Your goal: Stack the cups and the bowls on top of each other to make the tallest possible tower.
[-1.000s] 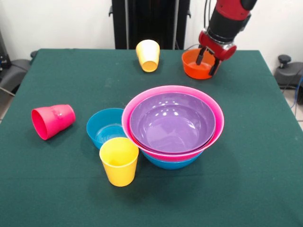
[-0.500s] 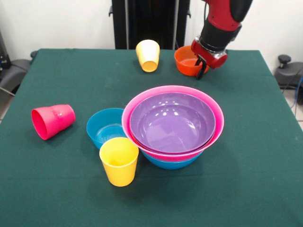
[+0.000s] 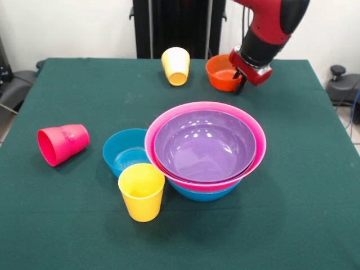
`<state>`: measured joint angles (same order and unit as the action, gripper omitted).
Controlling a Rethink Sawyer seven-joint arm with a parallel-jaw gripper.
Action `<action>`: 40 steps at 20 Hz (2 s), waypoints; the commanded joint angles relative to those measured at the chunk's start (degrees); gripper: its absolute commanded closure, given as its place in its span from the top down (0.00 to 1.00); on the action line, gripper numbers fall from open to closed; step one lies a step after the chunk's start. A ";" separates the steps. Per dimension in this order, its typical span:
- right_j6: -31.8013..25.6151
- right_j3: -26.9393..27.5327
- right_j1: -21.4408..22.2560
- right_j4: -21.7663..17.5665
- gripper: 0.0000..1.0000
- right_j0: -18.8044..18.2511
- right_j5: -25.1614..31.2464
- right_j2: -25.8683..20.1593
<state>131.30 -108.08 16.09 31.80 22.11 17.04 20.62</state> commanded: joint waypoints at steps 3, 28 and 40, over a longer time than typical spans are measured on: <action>5.43 26.69 -3.92 -4.58 0.00 -1.71 19.73 4.35; 13.96 36.04 6.68 -0.53 0.00 -2.30 45.23 3.45; 6.95 40.52 10.09 -3.96 0.00 -7.29 53.64 2.98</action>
<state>132.85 -71.98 25.99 30.47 18.12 63.51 29.10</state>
